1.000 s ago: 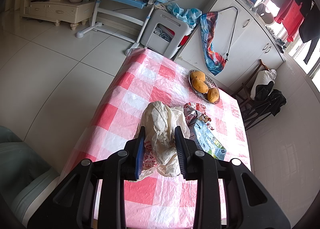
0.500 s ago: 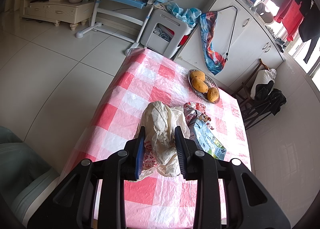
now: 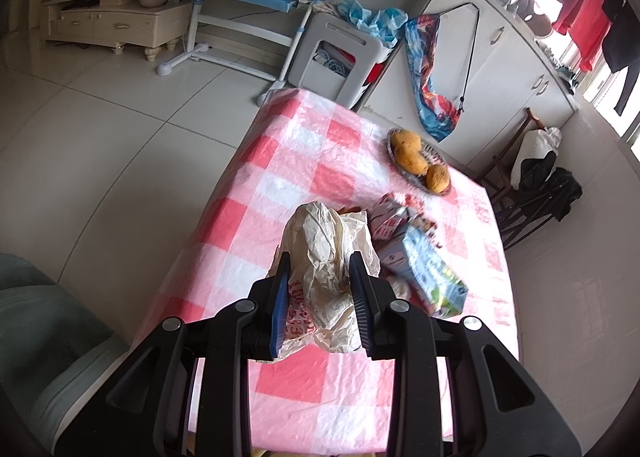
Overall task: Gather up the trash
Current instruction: 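Carry the white bag over the yellow bucket and open the left tool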
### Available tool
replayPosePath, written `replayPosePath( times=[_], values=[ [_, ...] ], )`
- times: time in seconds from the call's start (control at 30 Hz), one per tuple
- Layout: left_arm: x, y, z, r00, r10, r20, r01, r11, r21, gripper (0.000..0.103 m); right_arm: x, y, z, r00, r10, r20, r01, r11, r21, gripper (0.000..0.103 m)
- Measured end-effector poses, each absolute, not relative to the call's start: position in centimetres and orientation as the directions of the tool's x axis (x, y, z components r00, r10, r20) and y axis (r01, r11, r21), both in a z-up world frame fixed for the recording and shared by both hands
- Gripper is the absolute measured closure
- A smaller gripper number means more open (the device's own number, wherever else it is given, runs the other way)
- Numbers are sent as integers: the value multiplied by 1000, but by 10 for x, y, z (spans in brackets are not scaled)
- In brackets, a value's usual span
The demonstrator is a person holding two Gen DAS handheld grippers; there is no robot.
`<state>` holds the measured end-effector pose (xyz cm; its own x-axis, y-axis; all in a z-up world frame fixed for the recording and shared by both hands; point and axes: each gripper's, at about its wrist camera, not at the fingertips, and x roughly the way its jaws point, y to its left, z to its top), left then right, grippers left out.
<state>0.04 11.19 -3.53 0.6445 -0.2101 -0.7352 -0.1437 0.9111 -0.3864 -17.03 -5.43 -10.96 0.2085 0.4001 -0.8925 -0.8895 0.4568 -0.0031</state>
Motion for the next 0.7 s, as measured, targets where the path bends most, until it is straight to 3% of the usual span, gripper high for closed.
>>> replayPosePath(
  times=[0.33,0.7],
  values=[
    [-55,117,-64,616,-308,-725,-139,863,-485,75,-166,-93,-76,344,421,-839,-838,541,-72,33],
    [-133,89,-99,509,-321,-799,-131,888,-440,75,-164,-119,-54,446,424,-788,-781,615,-112,33]
  ],
)
